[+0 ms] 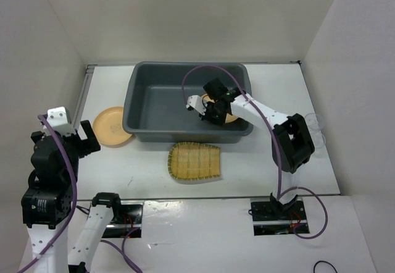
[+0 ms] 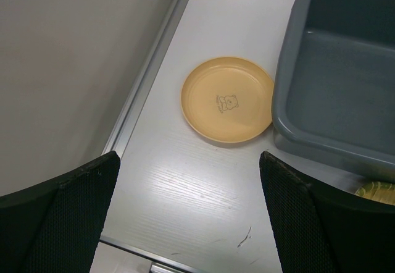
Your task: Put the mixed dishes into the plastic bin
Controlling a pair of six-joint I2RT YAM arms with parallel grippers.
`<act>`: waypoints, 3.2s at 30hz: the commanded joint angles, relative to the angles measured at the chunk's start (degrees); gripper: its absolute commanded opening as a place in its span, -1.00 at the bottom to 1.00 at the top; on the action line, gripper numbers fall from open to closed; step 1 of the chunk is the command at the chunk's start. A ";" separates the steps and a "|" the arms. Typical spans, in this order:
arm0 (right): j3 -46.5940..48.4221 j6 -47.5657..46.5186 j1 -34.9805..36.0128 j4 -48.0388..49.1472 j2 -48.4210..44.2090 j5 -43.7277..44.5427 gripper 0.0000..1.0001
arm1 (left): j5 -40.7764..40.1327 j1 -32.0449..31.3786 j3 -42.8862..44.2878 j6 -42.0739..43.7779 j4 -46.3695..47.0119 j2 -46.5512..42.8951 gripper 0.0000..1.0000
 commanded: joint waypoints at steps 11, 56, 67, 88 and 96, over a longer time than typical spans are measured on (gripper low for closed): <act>2.02 3.18 -1.66 6.53 2.91 0.86 -0.64 | 0.05 0.42 0.04 1.30 1.62 4.23 1.00; -27.41 26.31 -23.72 7.85 -43.31 6.48 0.57 | 24.22 25.65 4.87 -21.73 11.29 72.25 0.91; -43.32 19.80 -22.49 18.48 -75.59 2.35 0.95 | 24.74 26.18 0.21 -20.67 13.84 77.00 0.32; -40.95 23.75 -20.20 17.96 -62.13 10.26 0.95 | 19.99 35.23 16.64 -34.81 7.25 59.00 -1.00; -40.95 23.75 -20.20 18.48 -61.61 10.88 0.95 | 41.25 27.51 20.00 -44.74 15.32 54.42 -1.00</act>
